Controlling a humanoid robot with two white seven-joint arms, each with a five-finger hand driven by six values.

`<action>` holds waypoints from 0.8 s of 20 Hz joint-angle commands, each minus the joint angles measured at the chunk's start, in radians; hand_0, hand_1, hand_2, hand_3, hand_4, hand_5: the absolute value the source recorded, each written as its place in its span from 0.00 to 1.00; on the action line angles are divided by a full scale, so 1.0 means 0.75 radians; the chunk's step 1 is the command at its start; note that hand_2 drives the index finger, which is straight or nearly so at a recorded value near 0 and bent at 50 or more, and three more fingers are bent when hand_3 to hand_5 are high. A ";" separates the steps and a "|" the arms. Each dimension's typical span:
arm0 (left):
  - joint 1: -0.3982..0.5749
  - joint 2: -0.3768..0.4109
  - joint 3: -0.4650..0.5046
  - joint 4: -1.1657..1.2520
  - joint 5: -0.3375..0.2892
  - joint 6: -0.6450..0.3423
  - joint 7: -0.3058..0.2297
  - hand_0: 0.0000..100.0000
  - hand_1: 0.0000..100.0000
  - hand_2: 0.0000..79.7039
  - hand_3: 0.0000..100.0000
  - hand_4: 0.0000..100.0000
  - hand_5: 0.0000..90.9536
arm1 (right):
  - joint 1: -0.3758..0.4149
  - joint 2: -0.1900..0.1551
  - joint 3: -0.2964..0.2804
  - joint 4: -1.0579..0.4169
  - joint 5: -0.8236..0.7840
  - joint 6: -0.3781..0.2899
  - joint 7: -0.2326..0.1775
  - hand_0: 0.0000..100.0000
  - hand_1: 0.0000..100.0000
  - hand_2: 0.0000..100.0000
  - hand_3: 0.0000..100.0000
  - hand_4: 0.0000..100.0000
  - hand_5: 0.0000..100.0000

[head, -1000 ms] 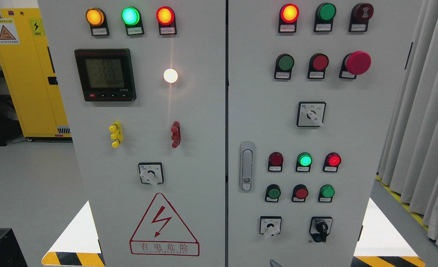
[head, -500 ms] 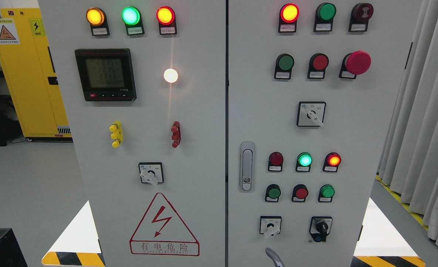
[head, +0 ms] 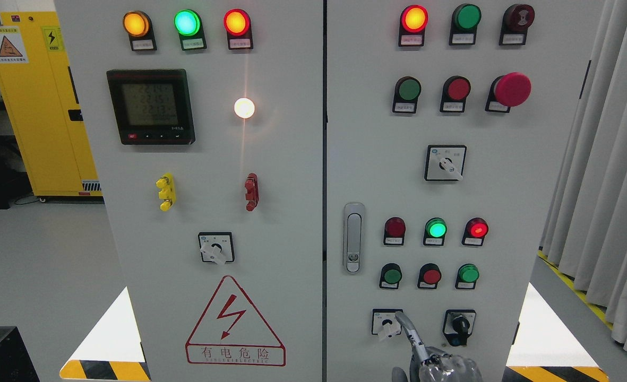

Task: Press green start button
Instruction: 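Raise the right hand toward the green button on the lower button row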

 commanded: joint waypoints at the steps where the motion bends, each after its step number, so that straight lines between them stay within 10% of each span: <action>1: 0.001 0.000 -0.002 0.000 0.000 0.000 0.001 0.12 0.56 0.00 0.00 0.00 0.00 | -0.118 0.002 -0.009 0.075 0.060 0.026 0.006 0.72 0.94 0.00 0.89 0.92 1.00; 16: 0.001 0.002 0.001 0.000 -0.002 0.000 -0.001 0.12 0.56 0.00 0.00 0.00 0.00 | -0.181 0.000 0.018 0.192 0.049 0.077 0.008 0.78 0.95 0.00 0.90 0.93 1.00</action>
